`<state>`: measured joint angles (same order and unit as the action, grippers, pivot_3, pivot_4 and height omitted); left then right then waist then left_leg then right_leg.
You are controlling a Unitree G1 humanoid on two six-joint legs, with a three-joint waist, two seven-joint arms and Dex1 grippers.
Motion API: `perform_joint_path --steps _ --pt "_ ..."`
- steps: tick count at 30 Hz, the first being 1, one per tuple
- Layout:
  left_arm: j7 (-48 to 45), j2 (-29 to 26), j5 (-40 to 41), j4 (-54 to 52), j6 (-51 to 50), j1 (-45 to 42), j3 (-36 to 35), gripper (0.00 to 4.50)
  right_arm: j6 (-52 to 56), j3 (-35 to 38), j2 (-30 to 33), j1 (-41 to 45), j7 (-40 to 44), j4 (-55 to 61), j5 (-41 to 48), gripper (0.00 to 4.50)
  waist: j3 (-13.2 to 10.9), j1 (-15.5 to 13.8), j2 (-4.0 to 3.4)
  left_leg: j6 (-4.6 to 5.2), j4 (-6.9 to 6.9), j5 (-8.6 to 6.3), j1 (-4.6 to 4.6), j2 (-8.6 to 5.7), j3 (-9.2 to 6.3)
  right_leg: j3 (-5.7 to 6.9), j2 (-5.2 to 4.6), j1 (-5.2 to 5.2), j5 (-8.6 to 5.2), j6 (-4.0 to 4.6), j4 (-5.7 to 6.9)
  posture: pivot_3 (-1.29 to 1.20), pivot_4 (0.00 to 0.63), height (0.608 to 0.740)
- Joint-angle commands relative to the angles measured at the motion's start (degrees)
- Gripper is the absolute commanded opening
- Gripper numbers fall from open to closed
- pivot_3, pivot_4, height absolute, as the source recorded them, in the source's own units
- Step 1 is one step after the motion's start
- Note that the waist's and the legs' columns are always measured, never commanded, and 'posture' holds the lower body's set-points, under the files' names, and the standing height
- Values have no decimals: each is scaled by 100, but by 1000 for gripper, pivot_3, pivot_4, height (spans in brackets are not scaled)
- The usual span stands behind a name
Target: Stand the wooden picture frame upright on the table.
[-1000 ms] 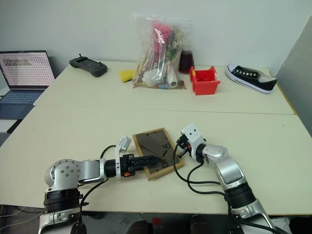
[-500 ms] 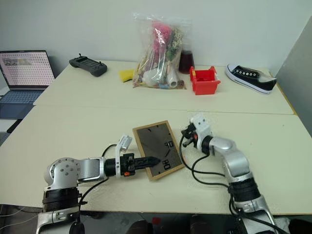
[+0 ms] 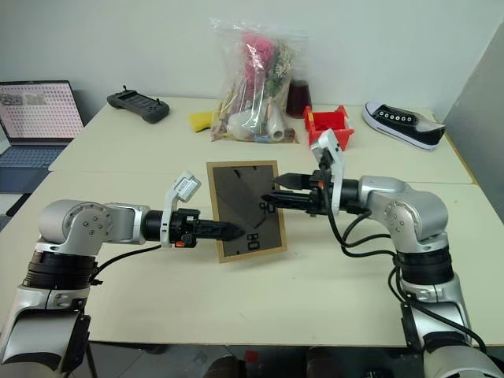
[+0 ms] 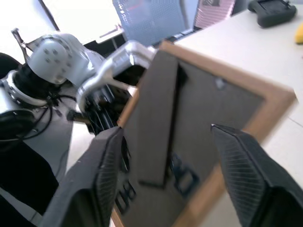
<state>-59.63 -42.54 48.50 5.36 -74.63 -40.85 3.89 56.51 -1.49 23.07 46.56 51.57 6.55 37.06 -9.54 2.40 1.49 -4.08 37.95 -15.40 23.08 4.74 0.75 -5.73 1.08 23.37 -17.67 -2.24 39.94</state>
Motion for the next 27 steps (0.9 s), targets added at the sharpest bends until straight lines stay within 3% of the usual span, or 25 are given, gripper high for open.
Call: perform_joint_path --steps 1,3,10,17,21,24,27 --pt "-418 -45 -155 61 386 -284 83 1288 -258 -230 -240 269 -129 9 -83 4110 0 -4 -1 0 1 0 3 0 -4 4 0 0 0 0 -1 0 150 740" --pt "-438 7 -254 137 470 -342 124 1288 -360 -388 -432 323 -253 -50 -178 4488 0 -4 -1 0 3 0 12 0 -7 8 0 5 0 0 -2 0 150 740" --pt "-424 181 -307 109 449 -417 40 1288 -483 -758 -501 177 -281 237 -333 4488 -1 -5 -2 0 11 1 37 0 -24 23 -2 22 0 0 0 0 150 740" --pt "-479 75 -293 115 309 -243 -26 1288 575 11 214 -122 184 1071 1052 4488 -2 -52 -2 1 12 1 45 -1 -30 29 -5 24 0 0 -1 0 150 740" --pt "-503 42 -174 40 70 -191 -44 1288 517 170 681 -286 291 1066 1093 4488 -2 -51 -2 6 15 4 45 -4 -34 31 -4 23 0 0 2 0 150 740" --pt "-376 130 120 -5 -526 -232 -205 1288 -198 255 1124 -525 244 1009 503 4488 -2 -51 -1 8 14 4 45 -5 -36 31 -4 23 -1 -1 1 0 150 740" --pt "-148 355 486 144 -1292 -318 -634 1288 -2339 137 1610 -1045 418 896 -852 4488 -3 -67 0 9 15 4 54 -7 -41 36 -5 23 -3 -5 -4 0 150 740"
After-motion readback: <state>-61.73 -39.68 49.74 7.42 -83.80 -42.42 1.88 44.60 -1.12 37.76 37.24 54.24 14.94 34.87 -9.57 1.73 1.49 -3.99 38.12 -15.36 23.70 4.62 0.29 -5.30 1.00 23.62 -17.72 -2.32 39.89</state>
